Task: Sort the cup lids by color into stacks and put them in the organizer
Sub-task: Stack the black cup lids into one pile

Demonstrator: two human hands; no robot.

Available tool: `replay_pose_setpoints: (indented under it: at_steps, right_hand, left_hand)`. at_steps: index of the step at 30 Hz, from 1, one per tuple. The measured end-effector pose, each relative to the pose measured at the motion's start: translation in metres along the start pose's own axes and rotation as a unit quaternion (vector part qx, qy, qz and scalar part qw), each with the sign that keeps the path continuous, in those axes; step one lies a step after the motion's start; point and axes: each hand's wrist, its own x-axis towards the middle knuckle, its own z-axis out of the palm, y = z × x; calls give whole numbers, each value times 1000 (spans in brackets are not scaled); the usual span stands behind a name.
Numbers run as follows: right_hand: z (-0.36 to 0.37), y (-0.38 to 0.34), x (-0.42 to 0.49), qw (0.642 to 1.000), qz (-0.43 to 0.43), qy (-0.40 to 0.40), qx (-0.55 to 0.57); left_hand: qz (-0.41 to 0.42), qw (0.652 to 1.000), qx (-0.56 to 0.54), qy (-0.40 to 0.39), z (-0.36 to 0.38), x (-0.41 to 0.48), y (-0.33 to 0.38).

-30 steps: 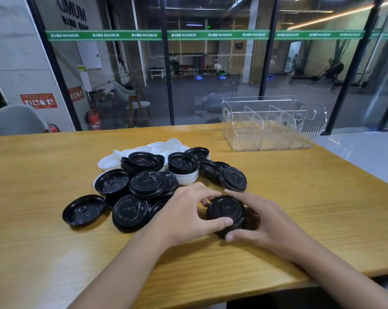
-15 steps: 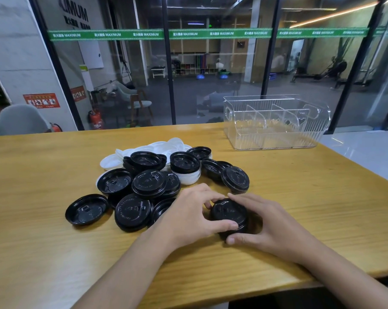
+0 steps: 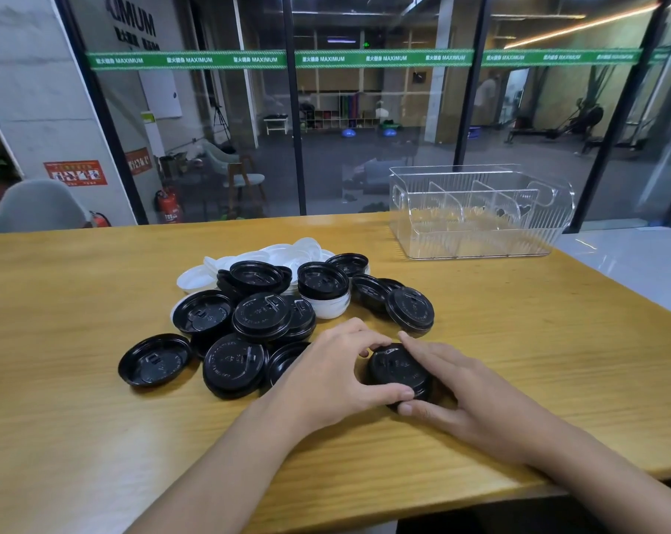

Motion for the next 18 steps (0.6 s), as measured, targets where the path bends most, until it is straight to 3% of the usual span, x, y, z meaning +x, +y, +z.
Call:
replay_pose_setpoints:
  at_steps: [8, 12, 18]
  right_hand:
    - [3, 3, 2, 999, -14, 4, 30]
    - [0, 0, 6, 998, -11, 26, 58]
    - [-3, -10, 20, 997, -44, 7, 58]
  left_hand:
    - [19, 997, 77, -14, -7, -3, 3]
    - [16, 998, 60, 5, -20, -15, -3]
    - [41, 985, 158, 47, -38, -56, -23]
